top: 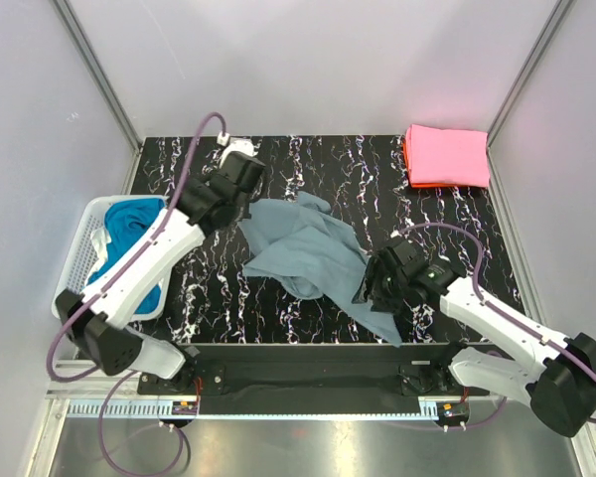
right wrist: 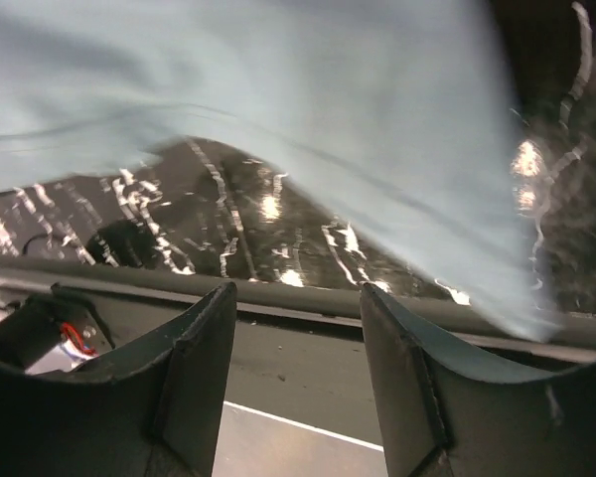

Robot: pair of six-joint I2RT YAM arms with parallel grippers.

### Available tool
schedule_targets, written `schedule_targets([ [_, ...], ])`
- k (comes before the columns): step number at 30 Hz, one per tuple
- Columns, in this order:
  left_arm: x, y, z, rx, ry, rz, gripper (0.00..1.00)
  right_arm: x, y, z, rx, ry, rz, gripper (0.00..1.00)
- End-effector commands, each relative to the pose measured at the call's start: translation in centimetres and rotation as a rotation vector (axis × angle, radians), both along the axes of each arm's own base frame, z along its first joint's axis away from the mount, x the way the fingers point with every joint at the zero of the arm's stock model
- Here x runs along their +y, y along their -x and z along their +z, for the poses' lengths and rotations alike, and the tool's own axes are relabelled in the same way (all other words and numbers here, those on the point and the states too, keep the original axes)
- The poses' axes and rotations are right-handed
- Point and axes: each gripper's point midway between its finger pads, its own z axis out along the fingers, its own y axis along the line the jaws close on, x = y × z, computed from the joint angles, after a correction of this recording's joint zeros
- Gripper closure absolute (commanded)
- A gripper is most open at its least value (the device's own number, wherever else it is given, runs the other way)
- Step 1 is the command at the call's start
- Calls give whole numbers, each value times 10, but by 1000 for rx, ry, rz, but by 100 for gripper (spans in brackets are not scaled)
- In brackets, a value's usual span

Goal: Fold and stack the t-shirts
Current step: Flatten the tshirt out

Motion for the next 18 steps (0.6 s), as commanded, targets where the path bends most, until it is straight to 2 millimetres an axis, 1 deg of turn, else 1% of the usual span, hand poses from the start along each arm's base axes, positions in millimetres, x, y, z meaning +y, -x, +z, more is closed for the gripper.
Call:
schedule_targets([
  [1,14,19,28,-15,40,7,100,-17,2,-8,12,62,-123,39],
  [2,17,22,38,-34,53,10,100,-19,3,-13,20,79,-129,39],
  [5,21,28,49,-49,62,2,100,-22,7,-21,38,97,-138,39],
  [6,22,31,53,-57,71,-6,100,-20,7,-21,32,95,-134,39],
  [7,18,33,53,-53,95,-28,100,-17,4,-17,14,82,-131,38],
  [8,16,36,51,-44,106,-42,100,-13,1,-13,-6,72,-124,38],
  [9,13,37,55,-63,138,-52,100,-7,-1,-10,-29,63,-89,37],
  [10,9,40,53,-51,164,-74,100,4,-9,3,-73,30,-65,37],
  [11,6,42,47,-34,174,-83,100,12,-12,7,-90,26,-40,37],
  [12,4,43,47,-33,199,-94,100,17,-19,13,-133,41,-17,36],
  [13,-3,45,44,-9,239,-119,100,39,-23,33,-197,10,33,36],
  [14,-6,47,39,11,261,-132,100,50,-29,31,-211,31,62,35],
  [15,-10,46,41,3,300,-142,100,62,-34,36,-246,39,108,34],
  [16,-13,46,39,17,342,-156,100,90,-41,58,-310,-18,149,33],
  [17,-12,45,34,28,354,-153,100,106,-45,53,-316,-6,186,32],
  [18,-7,41,32,31,364,-128,100,119,-50,58,-361,-3,230,32],
])
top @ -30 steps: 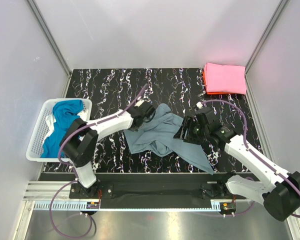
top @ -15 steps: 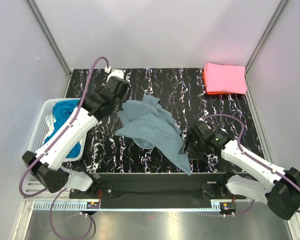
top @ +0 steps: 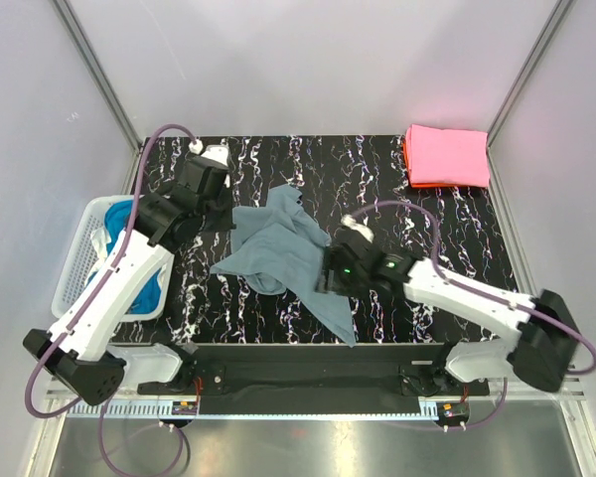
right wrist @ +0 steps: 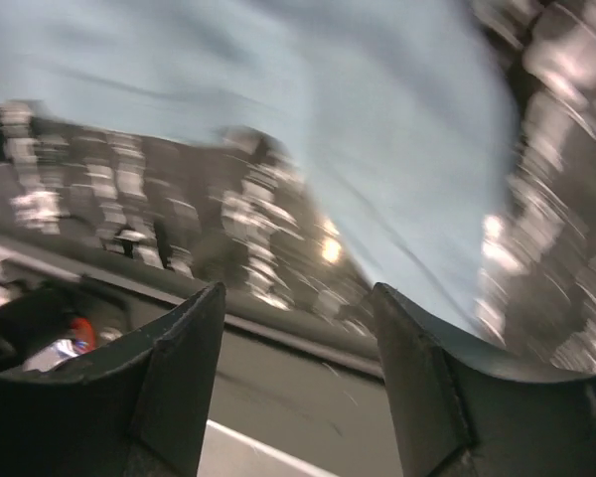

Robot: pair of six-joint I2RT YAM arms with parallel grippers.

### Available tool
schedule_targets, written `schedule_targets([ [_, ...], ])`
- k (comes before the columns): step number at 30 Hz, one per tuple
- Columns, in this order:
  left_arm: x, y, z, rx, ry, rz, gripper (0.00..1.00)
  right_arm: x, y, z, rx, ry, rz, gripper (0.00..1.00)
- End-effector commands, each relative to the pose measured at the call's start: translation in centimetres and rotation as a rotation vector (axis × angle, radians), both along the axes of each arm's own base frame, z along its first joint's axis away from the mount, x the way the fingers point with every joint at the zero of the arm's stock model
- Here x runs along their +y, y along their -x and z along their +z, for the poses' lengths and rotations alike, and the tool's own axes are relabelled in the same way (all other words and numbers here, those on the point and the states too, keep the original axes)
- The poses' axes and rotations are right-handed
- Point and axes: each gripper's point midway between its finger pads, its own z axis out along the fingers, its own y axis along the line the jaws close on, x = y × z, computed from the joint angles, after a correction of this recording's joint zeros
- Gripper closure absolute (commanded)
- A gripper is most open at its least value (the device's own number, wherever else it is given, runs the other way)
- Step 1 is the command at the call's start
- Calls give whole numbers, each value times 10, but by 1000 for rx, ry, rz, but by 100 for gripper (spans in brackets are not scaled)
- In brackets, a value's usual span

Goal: Fold and stack the t-shirts
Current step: Flatten the tshirt out

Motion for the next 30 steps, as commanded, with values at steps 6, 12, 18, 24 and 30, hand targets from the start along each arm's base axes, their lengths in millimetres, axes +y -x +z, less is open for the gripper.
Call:
schedule_targets([
  [6,7,-25,-14,63,180,37,100,150,-49,76,-547,-87,375,28],
  [12,6,-35,-22,112,251,41,100,184,-68,43,-708,55,491,29],
  [18,11,-42,-22,112,252,54,100,173,-93,12,-747,277,468,29],
  [24,12,-44,-32,122,248,62,100,153,-106,6,-755,402,397,61],
  [30,39,-45,-40,103,122,150,100,82,-109,35,-728,576,149,100],
])
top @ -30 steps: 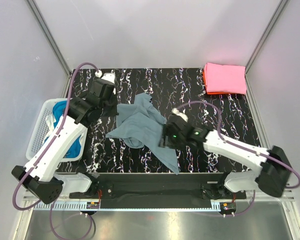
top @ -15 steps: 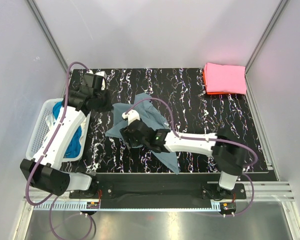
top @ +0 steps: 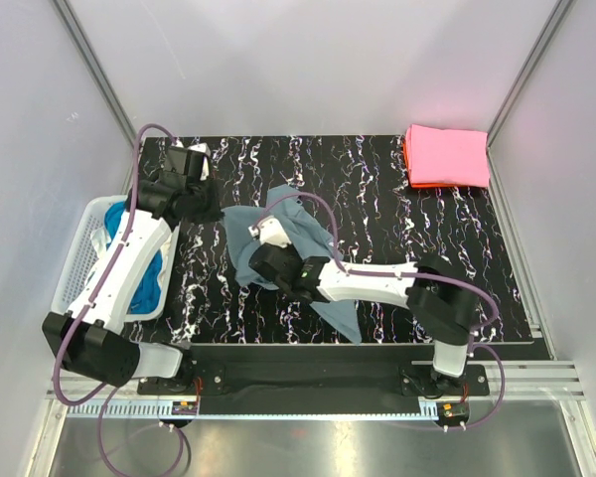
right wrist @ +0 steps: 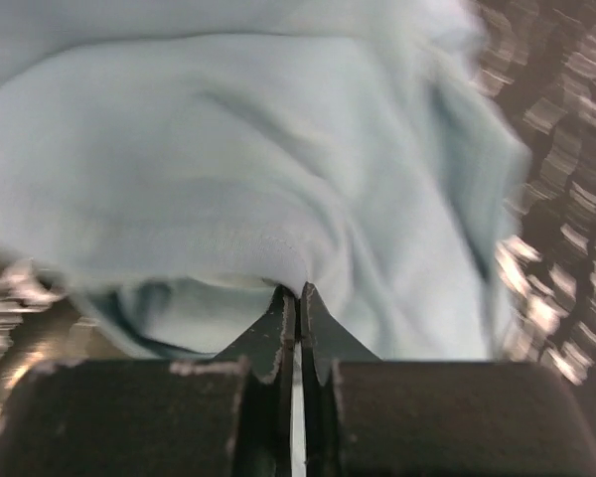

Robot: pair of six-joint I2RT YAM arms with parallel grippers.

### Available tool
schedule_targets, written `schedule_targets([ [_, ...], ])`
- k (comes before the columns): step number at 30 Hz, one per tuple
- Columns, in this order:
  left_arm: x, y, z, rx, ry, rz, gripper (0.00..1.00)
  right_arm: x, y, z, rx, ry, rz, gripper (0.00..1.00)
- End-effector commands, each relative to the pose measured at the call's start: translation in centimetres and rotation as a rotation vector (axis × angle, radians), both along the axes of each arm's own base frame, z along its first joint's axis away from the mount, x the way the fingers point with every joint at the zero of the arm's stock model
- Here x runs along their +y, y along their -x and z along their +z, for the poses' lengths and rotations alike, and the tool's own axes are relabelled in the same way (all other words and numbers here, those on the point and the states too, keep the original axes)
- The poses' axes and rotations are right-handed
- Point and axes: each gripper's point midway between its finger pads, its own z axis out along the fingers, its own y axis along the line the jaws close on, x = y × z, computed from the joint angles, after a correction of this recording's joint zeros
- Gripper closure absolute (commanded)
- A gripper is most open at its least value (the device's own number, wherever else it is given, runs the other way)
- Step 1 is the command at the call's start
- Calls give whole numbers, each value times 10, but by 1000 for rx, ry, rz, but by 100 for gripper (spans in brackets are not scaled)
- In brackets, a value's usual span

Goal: Fold and stack the t-shirts
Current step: Flatten the tshirt out

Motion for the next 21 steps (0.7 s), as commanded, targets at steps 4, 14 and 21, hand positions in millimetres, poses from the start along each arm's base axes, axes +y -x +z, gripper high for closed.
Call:
schedule_targets([
  [4,39,-12,18,-86,-174,116,100,-111,-3,88,-75,-56,-436,100],
  [14,79,6,47,-131,-327,228,100,-236,34,122,88,-330,-711,100],
  [21,70,19,44,-124,-297,189,100,-294,37,136,64,-342,-870,100],
])
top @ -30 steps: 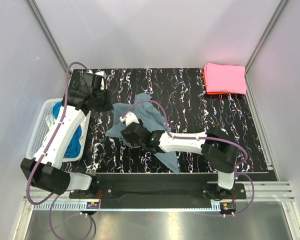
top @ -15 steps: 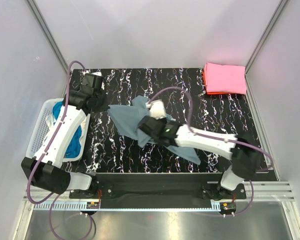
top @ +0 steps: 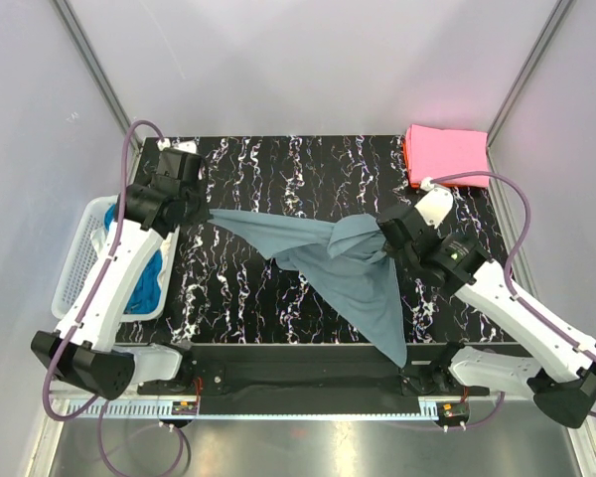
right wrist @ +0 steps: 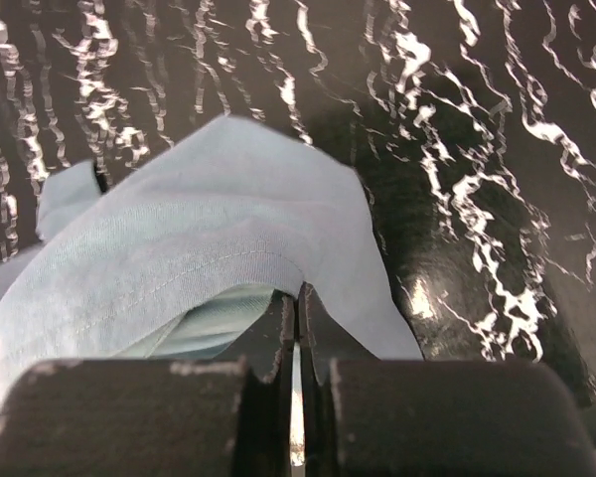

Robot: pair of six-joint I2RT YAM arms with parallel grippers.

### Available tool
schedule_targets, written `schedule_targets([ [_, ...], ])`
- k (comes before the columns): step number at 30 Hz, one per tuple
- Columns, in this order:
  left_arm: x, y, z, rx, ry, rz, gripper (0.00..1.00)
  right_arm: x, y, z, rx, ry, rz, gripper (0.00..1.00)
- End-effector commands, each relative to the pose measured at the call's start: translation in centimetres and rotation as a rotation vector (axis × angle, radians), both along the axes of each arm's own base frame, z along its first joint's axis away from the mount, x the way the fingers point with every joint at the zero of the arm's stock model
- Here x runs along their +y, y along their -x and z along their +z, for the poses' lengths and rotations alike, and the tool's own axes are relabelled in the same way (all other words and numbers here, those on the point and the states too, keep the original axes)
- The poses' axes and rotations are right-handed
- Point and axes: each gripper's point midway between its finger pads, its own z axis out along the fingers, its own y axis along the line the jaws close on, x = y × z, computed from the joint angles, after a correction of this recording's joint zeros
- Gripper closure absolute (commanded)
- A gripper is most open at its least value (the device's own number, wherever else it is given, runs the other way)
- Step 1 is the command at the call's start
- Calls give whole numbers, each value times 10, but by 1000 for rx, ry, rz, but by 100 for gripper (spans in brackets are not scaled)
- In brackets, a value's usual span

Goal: Fold and stack the t-shirts
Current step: Flatten the tshirt out

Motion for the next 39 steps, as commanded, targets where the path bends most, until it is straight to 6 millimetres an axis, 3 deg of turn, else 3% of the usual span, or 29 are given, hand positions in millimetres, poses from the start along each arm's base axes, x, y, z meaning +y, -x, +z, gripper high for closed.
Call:
schedule_targets([
  [1,27,7,19,-63,-89,71,100,-45,10,-10,71,124,-114,100],
  [5,24,15,28,-79,-62,59,100,-31,12,-26,125,87,-52,73],
  [6,24,15,32,-90,-58,62,100,-29,11,-31,133,84,-46,72],
  [7,26,18,33,-88,-63,63,100,-24,12,-37,152,75,-28,78],
  [9,27,19,38,-96,-69,66,100,-24,10,-45,161,81,-24,100],
  [12,27,21,41,-98,-63,60,100,-24,6,-51,156,77,-42,100],
  [14,20,21,43,-106,-32,29,100,-3,4,-51,166,51,96,99],
  [15,11,21,38,-95,4,0,100,21,-6,-44,116,-10,194,90],
  [16,8,21,38,-99,17,-5,100,42,-2,-45,137,-66,295,86],
  [18,9,22,29,-76,11,-2,100,64,-7,-36,117,-87,403,75],
  [19,9,21,27,-78,10,-1,100,80,-3,-41,146,-94,481,65],
  [20,9,21,25,-73,7,-3,100,86,-5,-42,142,-66,525,61],
  [25,10,19,6,-34,-12,3,100,139,-12,-47,84,15,685,55],
  [26,12,19,3,-27,-23,4,100,162,-3,-44,36,54,775,52],
  [30,10,14,0,-18,-21,-2,100,207,13,-75,-1,210,941,46],
  [32,9,12,3,-25,-11,-4,100,211,4,-83,-22,277,915,46],
  [33,8,11,4,-28,-10,-4,100,213,0,-99,15,319,908,46],
  [35,8,10,7,-32,-12,-6,100,212,-8,-103,42,377,877,47],
  [36,8,10,7,-32,-12,-6,100,211,-11,-115,68,410,862,46],
  [39,8,9,6,-31,-12,-10,100,207,-18,-122,76,448,799,47],
])
